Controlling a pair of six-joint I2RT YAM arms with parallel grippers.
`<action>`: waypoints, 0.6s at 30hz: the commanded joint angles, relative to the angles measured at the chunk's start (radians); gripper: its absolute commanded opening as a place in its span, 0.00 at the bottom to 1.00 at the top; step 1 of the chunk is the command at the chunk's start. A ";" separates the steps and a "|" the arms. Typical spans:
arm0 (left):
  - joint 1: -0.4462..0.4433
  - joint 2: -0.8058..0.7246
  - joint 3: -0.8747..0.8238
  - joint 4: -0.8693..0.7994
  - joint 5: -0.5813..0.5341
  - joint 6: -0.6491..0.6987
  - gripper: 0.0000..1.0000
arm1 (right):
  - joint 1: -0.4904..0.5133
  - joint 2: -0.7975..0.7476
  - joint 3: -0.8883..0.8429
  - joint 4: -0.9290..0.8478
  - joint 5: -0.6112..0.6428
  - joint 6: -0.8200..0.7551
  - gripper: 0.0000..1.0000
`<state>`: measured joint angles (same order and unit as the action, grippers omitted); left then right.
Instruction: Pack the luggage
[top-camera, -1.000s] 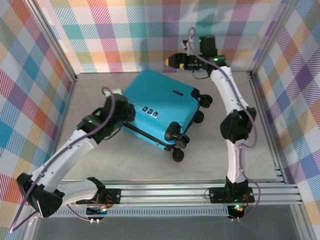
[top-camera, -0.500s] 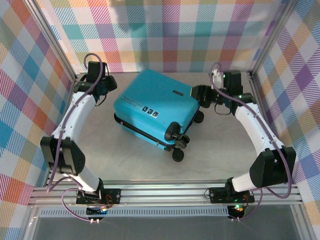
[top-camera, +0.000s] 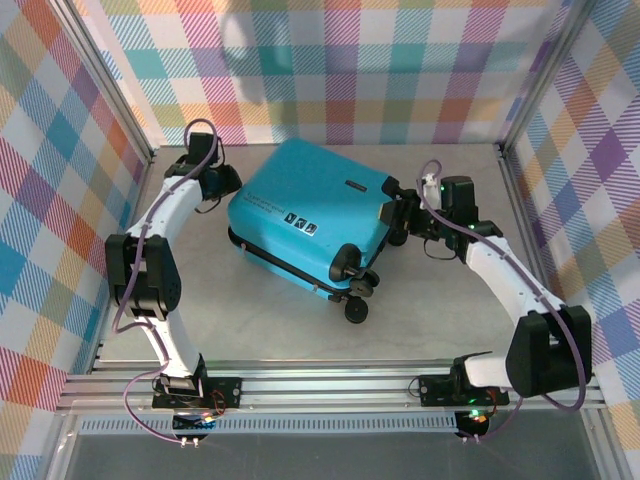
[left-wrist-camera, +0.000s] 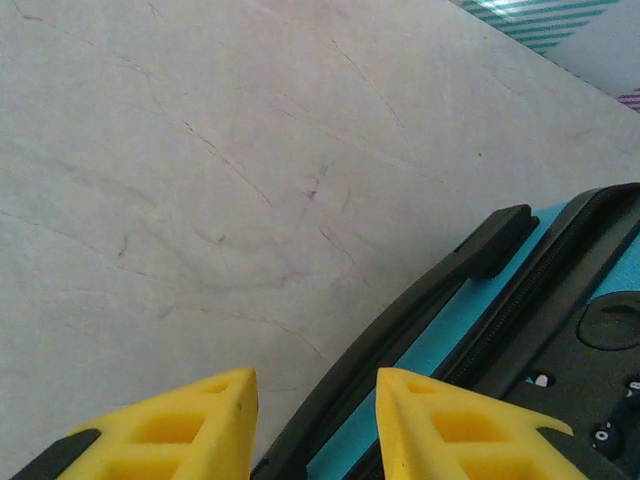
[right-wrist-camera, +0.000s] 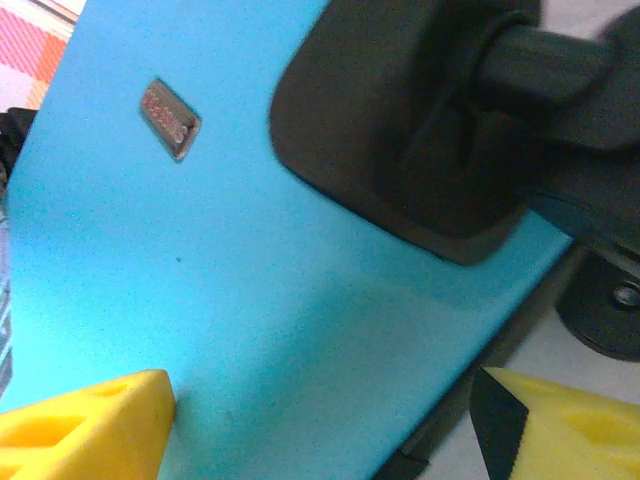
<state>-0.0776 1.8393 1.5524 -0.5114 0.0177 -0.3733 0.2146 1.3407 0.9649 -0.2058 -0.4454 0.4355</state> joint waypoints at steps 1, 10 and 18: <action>0.000 -0.035 -0.027 0.043 0.092 -0.004 0.35 | 0.050 0.067 0.028 0.051 -0.032 0.003 0.78; -0.016 -0.229 -0.169 0.118 0.213 -0.034 0.34 | 0.183 0.163 0.123 0.175 -0.129 0.001 0.78; -0.019 -0.279 -0.213 0.103 0.249 -0.043 0.34 | 0.241 0.178 0.209 0.214 -0.188 0.004 0.78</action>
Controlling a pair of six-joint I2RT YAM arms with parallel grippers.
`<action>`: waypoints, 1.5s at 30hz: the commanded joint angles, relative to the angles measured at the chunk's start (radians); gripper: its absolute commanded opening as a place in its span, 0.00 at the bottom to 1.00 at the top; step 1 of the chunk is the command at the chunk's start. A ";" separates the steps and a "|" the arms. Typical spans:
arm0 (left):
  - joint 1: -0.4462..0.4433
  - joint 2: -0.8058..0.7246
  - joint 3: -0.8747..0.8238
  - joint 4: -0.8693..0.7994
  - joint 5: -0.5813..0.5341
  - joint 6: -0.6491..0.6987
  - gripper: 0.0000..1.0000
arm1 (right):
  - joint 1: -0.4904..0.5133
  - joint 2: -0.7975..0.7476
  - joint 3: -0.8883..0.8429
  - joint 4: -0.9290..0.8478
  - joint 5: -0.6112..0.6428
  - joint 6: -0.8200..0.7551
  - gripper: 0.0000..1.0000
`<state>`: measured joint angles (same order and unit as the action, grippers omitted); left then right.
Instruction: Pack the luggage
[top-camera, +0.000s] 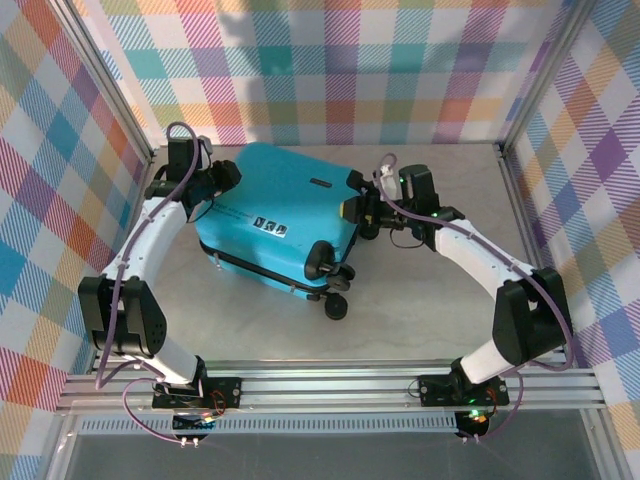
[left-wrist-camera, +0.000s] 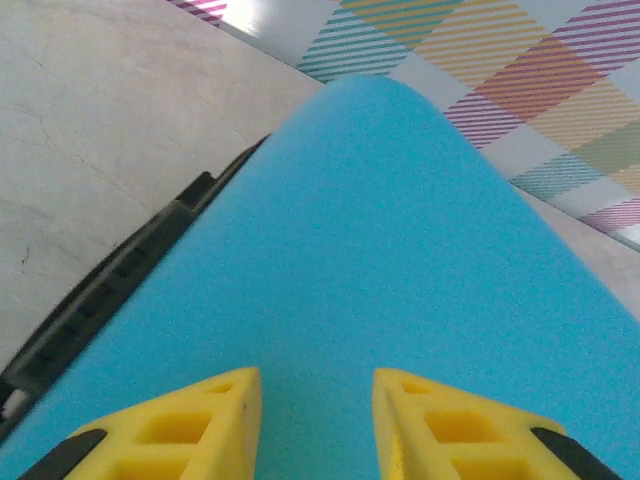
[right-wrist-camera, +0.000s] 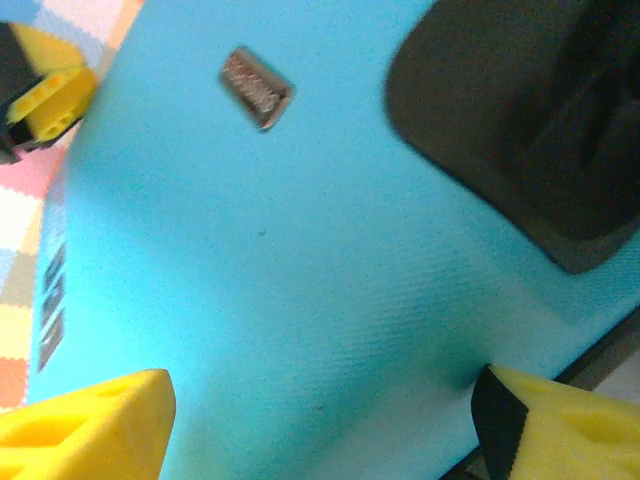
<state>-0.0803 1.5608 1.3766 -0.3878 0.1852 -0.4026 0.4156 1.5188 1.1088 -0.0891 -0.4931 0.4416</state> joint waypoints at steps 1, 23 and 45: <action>-0.016 -0.010 -0.050 -0.018 0.073 -0.016 0.33 | 0.044 -0.002 0.075 0.095 -0.136 -0.005 0.78; 0.130 -0.165 -0.131 -0.198 -0.304 -0.028 0.42 | 0.000 0.070 0.066 0.010 -0.056 -0.005 0.82; -0.356 -0.353 -0.005 -0.319 -0.161 0.256 0.55 | -0.002 0.723 0.933 -0.062 -0.577 0.088 0.81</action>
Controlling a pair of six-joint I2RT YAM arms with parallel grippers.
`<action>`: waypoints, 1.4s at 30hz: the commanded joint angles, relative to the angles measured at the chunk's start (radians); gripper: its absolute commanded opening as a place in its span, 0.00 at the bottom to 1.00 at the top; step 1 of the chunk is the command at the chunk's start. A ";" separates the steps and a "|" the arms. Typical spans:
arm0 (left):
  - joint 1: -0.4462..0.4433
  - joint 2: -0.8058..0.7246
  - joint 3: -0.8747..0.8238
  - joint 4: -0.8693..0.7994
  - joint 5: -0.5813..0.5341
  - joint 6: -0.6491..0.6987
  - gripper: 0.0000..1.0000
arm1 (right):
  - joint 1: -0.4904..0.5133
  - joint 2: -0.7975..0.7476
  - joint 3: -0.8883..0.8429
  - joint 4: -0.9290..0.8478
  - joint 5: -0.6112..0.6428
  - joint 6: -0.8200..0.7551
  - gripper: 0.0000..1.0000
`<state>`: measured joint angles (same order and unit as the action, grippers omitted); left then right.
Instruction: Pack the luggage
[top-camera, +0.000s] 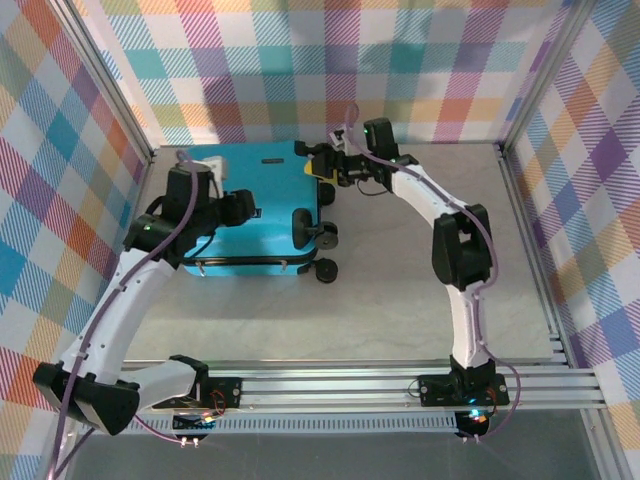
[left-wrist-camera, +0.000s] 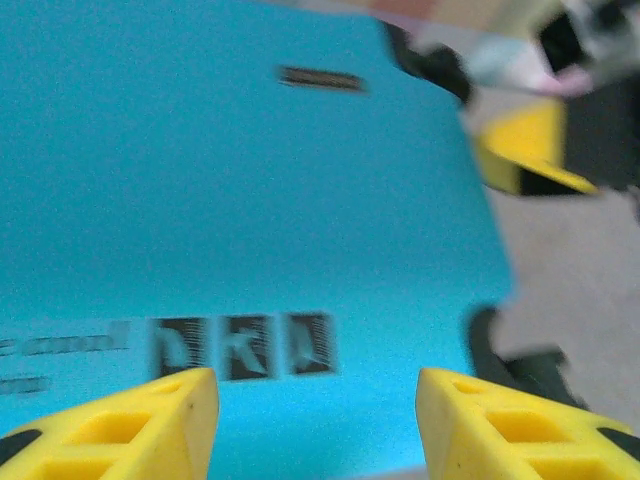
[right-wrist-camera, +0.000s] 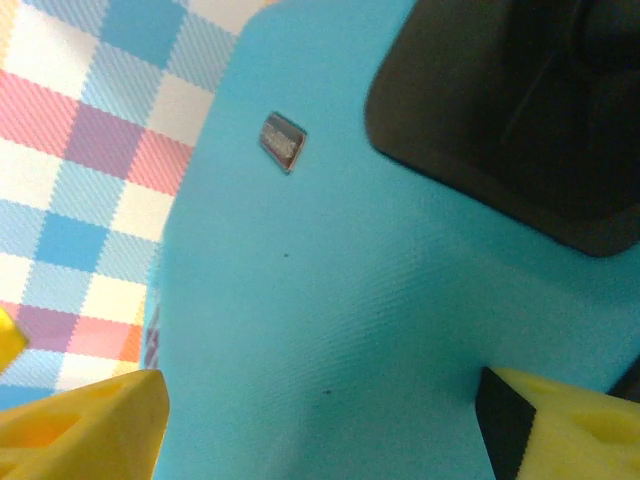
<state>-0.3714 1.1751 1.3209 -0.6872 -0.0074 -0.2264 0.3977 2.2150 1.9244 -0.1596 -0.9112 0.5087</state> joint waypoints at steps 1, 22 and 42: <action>-0.096 0.058 0.073 -0.020 0.027 0.099 0.55 | 0.006 0.040 0.156 -0.017 -0.161 0.013 0.81; -0.282 0.672 0.680 -0.383 0.098 0.754 0.61 | -0.287 -0.592 -0.742 0.205 0.111 0.024 0.82; -0.305 0.861 0.899 -0.733 0.152 1.032 0.56 | -0.284 -0.812 -1.013 0.185 0.185 0.026 0.85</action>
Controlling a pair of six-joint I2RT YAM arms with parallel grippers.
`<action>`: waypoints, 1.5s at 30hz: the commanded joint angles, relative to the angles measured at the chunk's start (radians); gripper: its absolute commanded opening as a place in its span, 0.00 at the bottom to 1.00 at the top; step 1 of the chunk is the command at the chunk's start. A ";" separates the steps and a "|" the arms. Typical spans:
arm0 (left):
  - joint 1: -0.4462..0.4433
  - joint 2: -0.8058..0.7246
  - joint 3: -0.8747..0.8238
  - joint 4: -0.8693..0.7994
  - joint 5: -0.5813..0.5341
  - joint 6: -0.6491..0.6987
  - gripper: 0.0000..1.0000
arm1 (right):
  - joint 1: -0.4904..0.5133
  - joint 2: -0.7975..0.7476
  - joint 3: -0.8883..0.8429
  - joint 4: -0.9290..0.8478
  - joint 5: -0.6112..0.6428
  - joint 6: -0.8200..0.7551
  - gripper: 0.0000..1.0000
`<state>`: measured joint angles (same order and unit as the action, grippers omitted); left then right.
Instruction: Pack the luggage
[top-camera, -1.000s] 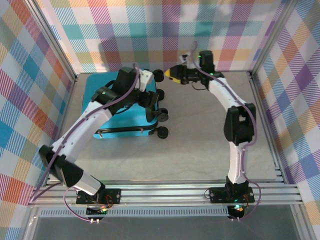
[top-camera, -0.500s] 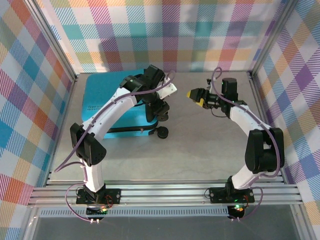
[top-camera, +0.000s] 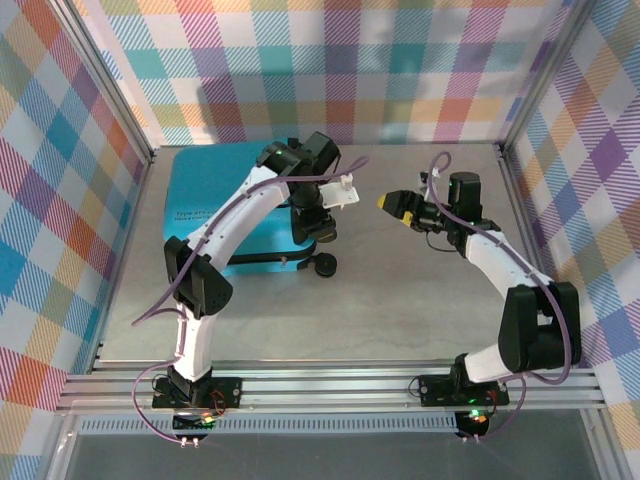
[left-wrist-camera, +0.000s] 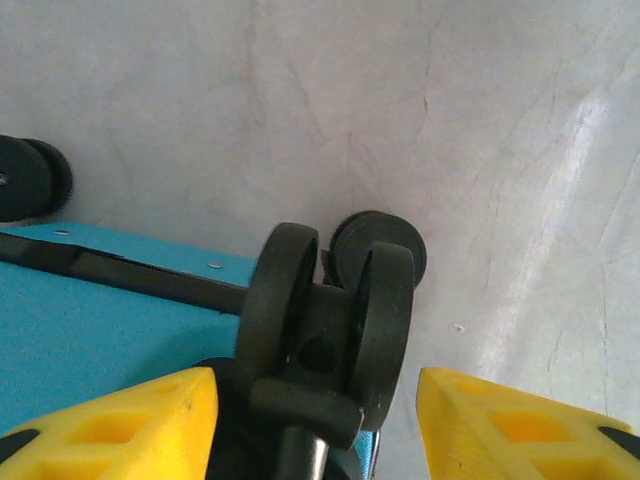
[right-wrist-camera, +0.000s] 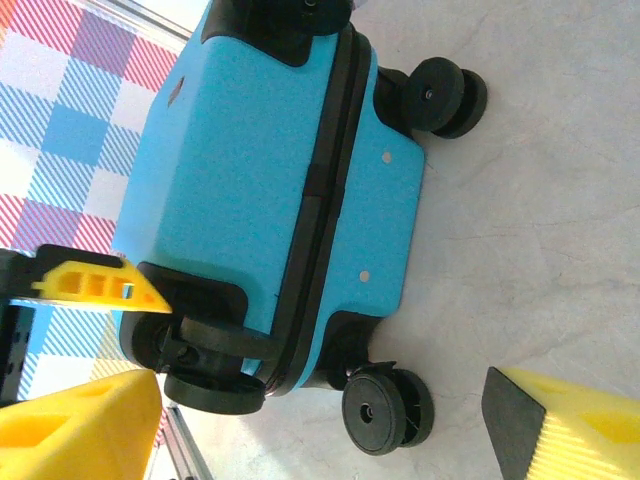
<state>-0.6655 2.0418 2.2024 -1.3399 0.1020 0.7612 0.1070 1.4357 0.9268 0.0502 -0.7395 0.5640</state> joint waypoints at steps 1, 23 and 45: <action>-0.012 -0.008 0.002 -0.074 0.040 0.043 0.56 | 0.007 -0.042 -0.019 -0.031 0.020 -0.035 0.85; -0.012 0.106 0.022 -0.067 -0.023 0.032 0.56 | 0.017 -0.031 -0.064 -0.007 0.006 -0.052 0.89; -0.032 0.101 0.063 -0.070 -0.167 0.000 0.62 | 0.023 -0.016 -0.092 0.030 -0.004 -0.052 0.92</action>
<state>-0.6952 2.1265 2.2486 -1.3891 -0.0074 0.7536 0.1249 1.4128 0.8448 0.0605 -0.7223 0.5350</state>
